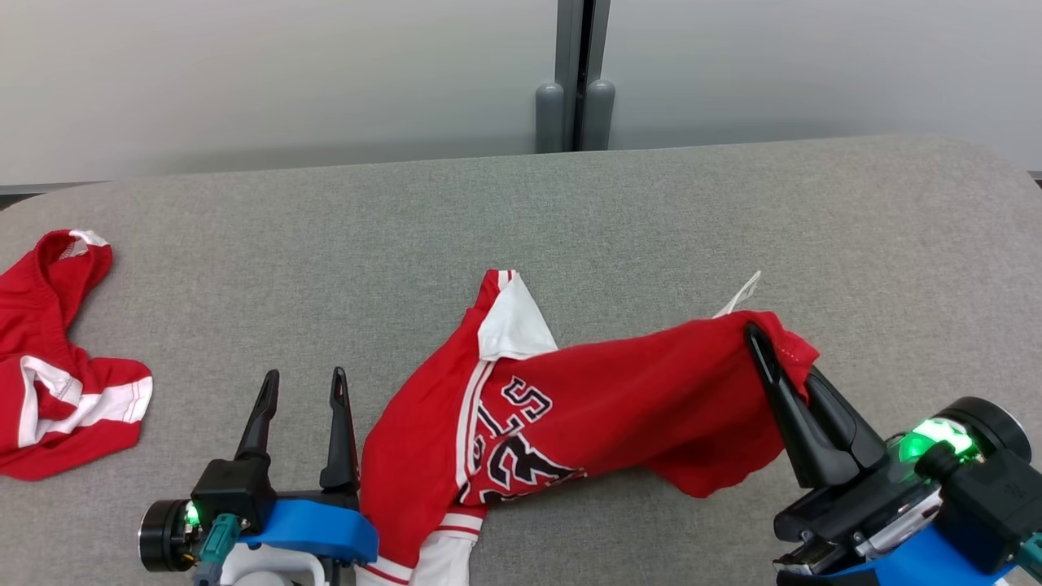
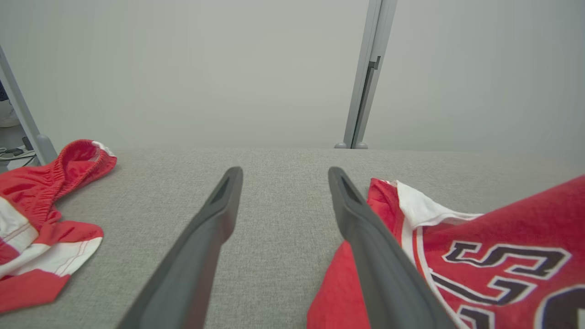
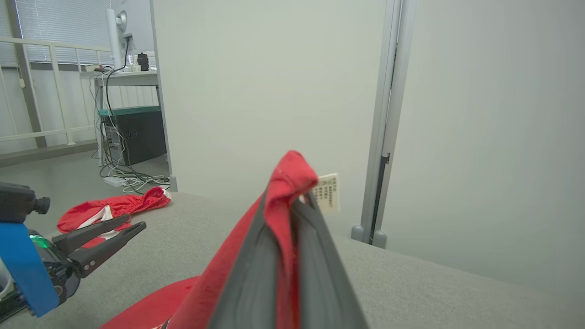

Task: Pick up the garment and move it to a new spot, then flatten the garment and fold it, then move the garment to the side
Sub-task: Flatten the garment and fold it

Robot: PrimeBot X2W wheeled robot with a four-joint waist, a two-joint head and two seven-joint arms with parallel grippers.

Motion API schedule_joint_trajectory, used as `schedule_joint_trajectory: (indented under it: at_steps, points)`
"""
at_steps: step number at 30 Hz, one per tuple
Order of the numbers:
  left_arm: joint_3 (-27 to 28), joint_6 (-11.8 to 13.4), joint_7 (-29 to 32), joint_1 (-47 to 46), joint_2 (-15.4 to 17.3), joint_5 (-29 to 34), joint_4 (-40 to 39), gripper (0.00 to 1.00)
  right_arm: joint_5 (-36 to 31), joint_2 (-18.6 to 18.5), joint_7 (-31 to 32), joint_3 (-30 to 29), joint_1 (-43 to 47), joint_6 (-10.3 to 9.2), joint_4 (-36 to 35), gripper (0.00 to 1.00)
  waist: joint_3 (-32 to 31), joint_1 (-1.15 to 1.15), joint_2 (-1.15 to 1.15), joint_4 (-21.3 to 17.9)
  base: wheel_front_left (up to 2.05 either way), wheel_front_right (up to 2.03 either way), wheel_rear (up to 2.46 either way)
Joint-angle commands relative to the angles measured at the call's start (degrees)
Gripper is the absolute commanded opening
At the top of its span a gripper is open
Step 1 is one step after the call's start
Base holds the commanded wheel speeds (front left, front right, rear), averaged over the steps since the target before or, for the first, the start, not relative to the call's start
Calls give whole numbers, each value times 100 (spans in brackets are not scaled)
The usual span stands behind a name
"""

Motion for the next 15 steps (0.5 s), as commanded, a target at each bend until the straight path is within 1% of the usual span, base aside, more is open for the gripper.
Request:
schedule_joint_trajectory:
  at_steps: [1, 10, 15]
  points:
    - [3, -7, -17, -61, 2, 2, -10, 100, -7, 26, -10, -24, 71, 1, 30, 0, 3, 0, 0, 13, 0, 0, 0]
    - [7, 44, -17, -14, 1, -31, -44, 100, 35, 72, -167, -94, 38, 1, 256, 0, 33, 0, 0, 77, 0, 0, 0]
    - [38, 28, -17, -27, 1, -27, -38, 100, 49, 81, -250, 0, -127, 1, 25, 0, 45, 0, 0, 74, 0, 0, 0]
